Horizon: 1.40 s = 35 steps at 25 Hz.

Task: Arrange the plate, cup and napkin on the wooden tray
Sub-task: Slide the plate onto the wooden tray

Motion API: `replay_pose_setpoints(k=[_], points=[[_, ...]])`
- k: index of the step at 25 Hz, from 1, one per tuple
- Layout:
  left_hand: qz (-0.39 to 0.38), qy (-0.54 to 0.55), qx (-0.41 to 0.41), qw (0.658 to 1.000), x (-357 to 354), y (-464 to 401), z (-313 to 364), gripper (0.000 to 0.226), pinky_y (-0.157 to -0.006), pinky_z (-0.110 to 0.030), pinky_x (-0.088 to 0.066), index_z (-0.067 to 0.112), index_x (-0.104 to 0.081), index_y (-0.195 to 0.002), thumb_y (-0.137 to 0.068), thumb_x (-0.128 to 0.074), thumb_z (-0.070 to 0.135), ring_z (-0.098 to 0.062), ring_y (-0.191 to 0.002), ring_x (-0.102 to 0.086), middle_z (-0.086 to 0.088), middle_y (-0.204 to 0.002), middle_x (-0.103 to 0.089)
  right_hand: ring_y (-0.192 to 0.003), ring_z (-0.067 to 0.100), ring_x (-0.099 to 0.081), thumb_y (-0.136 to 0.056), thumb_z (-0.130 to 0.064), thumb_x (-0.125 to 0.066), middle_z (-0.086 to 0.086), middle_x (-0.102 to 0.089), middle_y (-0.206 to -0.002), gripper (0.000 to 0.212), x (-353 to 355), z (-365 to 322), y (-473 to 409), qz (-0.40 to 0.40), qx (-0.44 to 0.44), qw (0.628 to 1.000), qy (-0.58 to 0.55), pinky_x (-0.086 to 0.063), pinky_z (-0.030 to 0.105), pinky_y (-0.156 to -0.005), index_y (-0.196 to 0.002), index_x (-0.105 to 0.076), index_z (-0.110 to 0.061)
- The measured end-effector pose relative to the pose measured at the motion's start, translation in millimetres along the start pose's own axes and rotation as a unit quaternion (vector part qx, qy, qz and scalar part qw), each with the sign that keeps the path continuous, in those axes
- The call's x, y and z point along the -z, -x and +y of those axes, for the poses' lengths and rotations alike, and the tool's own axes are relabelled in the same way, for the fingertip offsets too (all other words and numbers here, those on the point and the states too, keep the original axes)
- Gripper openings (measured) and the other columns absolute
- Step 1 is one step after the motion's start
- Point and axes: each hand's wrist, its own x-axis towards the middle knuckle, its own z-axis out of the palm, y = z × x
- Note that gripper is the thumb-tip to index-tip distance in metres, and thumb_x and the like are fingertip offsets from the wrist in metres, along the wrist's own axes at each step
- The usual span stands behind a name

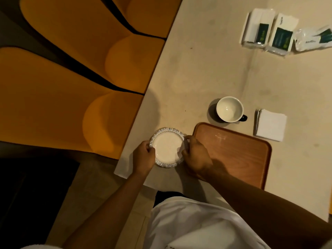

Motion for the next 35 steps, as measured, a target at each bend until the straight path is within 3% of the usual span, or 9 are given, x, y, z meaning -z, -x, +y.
replay_pose_setpoints(k=[3, 7, 12, 19, 22, 35], points=[[0.01, -0.009, -0.018, 1.0, -14.7, 3.0, 21.6, 0.027, -0.069, -0.024, -0.039, 0.011, -0.067, -0.115, -0.091, -0.055, 0.009, -0.016, -0.086, -0.057, -0.008, -0.108, -0.07, -0.105, 0.024, -0.06, -0.09, -0.019, -0.055, 0.006, -0.06, -0.124, 0.047, 18.0, 18.2, -0.2, 0.036, 0.004, 0.999, -0.016, -0.051, 0.037, -0.089, -0.136, -0.044, -0.022], [-0.016, -0.048, -0.085, 0.995, -48.7, 3.1, 56.5, 0.027, -0.076, -0.029, -0.041, 0.01, -0.07, -0.109, -0.088, -0.054, 0.005, -0.028, -0.094, -0.06, -0.011, -0.106, -0.064, -0.094, 0.018, -0.061, -0.094, -0.02, -0.054, 0.003, -0.066, -0.114, 0.031, 49.1, 56.3, 1.2, 0.101, -0.016, 0.994, -0.027, -0.052, 0.031, -0.077, -0.125, -0.051, -0.023], [-0.062, -0.061, -0.127, 0.988, -79.7, -2.2, 84.1, 0.031, -0.077, -0.027, -0.044, 0.01, -0.071, -0.11, -0.087, -0.052, 0.001, -0.026, -0.096, -0.064, -0.009, -0.11, -0.066, -0.087, 0.012, -0.061, -0.095, -0.033, -0.056, -0.004, -0.068, -0.105, 0.022, 69.1, 91.5, 6.5, 0.164, -0.048, 0.983, -0.066, -0.053, 0.03, -0.072, -0.116, -0.055, -0.027], [-0.083, -0.092, -0.118, 0.985, -97.4, -4.5, 93.6, 0.035, -0.089, -0.038, -0.052, 0.013, -0.071, -0.112, -0.088, -0.048, 0.002, -0.028, -0.099, -0.063, -0.01, -0.11, -0.067, -0.1, 0.014, -0.062, -0.093, -0.028, -0.06, -0.004, -0.067, -0.114, 0.031, 73.6, 110.3, 9.3, 0.156, -0.048, 0.98, -0.112, -0.054, 0.033, -0.083, -0.123, -0.055, -0.024], [-0.084, -0.081, -0.104, 0.988, -101.5, -3.0, 94.4, 0.032, -0.09, -0.042, -0.053, 0.011, -0.07, -0.113, -0.09, -0.05, 0.002, -0.029, -0.098, -0.063, -0.011, -0.109, -0.066, -0.101, 0.012, -0.062, -0.093, -0.027, -0.061, -0.004, -0.067, -0.115, 0.032, 74.7, 113.7, 8.1, 0.148, -0.049, 0.98, -0.127, -0.05, 0.027, -0.082, -0.124, -0.055, -0.023], [-0.089, -0.088, -0.106, 0.986, -107.8, -5.1, 99.1, 0.03, -0.089, -0.042, -0.052, 0.006, -0.067, -0.113, -0.091, -0.049, 0.0, -0.03, -0.098, -0.061, -0.014, -0.108, -0.064, -0.1, 0.012, -0.062, -0.095, -0.025, -0.057, -0.002, -0.068, -0.115, 0.028, 76.4, 122.1, 0.3, 0.15, -0.051, 0.978, -0.133, -0.053, 0.032, -0.084, -0.124, -0.055, -0.024]])
